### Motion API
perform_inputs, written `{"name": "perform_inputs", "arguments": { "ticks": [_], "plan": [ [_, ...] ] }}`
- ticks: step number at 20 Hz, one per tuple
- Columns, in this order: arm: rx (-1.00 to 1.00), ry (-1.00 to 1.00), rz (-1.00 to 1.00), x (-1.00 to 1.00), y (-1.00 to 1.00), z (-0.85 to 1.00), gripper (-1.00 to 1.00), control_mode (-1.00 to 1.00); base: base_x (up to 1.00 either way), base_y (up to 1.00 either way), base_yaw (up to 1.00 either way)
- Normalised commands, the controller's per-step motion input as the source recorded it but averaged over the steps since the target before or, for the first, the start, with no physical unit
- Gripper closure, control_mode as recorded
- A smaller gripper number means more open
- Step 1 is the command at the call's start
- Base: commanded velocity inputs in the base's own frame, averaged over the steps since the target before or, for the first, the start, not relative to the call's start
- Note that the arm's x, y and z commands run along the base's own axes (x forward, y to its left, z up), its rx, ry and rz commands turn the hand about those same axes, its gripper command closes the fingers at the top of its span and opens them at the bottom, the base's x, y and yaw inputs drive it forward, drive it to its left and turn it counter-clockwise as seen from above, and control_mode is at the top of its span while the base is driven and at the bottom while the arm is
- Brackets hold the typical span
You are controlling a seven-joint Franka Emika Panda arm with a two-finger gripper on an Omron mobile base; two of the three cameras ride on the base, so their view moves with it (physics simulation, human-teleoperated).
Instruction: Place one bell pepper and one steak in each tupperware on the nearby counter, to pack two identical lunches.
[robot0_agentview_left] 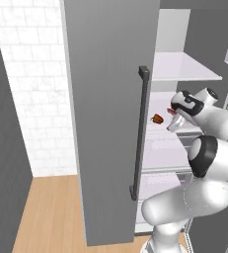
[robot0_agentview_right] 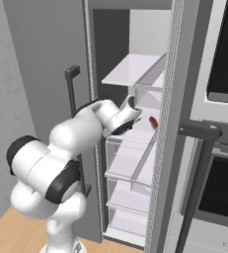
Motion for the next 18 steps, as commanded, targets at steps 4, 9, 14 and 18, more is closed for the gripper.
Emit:
{"name": "perform_inputs", "arguments": {
  "ticks": [4,9,14,18],
  "plan": [
    [0.0,-0.09,0.17,0.26,-0.22,-0.01,-1.0,-1.0,0.0,0.0,0.0],
    [0.0,-0.11,0.25,0.32,-0.06,-0.12,-1.0,-1.0,0.0,0.0,0.0],
    [0.0,-0.16,0.11,0.15,-0.06,-0.08,-1.0,-1.0,0.0,0.0,0.0],
    [0.0,-0.15,0.07,0.12,-0.1,0.0,-1.0,-1.0,0.0,0.0,0.0]
  ]
}}
